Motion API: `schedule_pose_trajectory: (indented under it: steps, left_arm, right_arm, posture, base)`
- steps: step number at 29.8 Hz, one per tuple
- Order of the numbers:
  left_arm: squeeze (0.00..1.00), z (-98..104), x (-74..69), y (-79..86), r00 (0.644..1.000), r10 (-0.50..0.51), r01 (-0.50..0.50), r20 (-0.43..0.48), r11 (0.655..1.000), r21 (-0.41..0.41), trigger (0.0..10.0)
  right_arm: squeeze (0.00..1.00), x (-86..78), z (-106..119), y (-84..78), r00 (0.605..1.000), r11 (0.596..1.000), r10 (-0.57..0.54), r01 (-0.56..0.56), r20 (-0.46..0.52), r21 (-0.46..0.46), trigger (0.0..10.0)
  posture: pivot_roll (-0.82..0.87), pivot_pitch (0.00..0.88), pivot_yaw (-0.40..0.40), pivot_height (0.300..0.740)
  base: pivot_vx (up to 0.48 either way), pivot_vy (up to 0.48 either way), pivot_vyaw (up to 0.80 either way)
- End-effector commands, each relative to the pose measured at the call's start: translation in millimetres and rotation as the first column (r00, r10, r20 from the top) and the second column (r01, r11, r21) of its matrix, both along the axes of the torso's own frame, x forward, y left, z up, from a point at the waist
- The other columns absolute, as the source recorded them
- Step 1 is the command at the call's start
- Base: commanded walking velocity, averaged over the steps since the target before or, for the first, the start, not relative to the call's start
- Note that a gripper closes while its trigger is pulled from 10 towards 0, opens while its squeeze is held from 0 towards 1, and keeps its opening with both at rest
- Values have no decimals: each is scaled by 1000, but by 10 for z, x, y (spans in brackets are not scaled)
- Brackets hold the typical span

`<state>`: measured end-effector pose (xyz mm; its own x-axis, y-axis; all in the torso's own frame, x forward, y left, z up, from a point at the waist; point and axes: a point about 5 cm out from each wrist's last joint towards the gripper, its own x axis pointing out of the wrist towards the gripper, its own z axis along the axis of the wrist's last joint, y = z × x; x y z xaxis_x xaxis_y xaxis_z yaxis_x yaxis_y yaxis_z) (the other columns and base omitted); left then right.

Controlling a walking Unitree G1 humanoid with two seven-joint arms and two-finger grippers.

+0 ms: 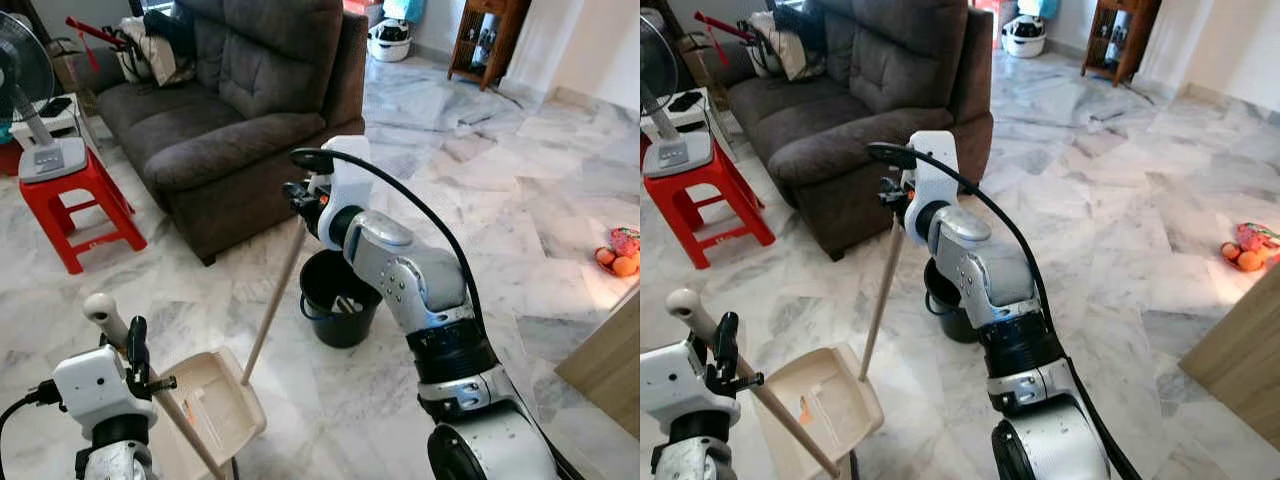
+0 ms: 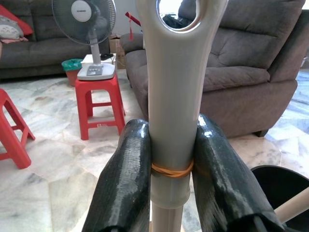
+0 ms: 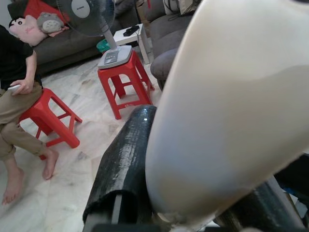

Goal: Sweep floor

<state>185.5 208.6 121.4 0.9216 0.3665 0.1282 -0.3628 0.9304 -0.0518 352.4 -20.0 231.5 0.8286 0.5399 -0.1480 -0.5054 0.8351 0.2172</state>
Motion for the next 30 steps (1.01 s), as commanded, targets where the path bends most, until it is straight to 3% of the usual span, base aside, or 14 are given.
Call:
schedule_pose_trajectory:
  steps: [1, 10, 17, 25, 30]
  left_arm:
    - [0, 75, 5, 5, 999, 6, -8, 44, 1000, 30, 10000]
    - [0, 75, 9, 6, 999, 6, -7, 46, 999, 31, 10000]
    - [0, 77, 13, 4, 999, 3, -4, 49, 999, 32, 10000]
    - [0, 80, 15, -3, 999, 4, -6, 51, 999, 32, 10000]
    - [0, 81, 14, -2, 999, 6, -7, 54, 999, 33, 10000]
  right_arm:
    - [0, -16, 150, 8, 998, 999, 1, -3, 55, 34, 10000]
    - [0, -49, 373, 6, 974, 985, -31, -9, 225, 173, 10000]
    - [0, -92, 444, 17, 944, 982, -33, -30, 327, 186, 10000]
    - [0, -107, 419, 32, 937, 984, -29, -34, 349, 174, 10000]
    - [0, -133, 469, 35, 910, 984, -34, -43, 413, 174, 10000]
  posture:
    - [-10, 22, 40, 740]
    - [-8, 20, 41, 740]
    - [-10, 17, 42, 740]
    - [-7, 18, 40, 740]
    - [-8, 20, 40, 740]
  base:
    - [0, 0, 0]
    - [0, 0, 0]
    - [0, 0, 0]
    - [0, 0, 0]
    - [0, 0, 0]
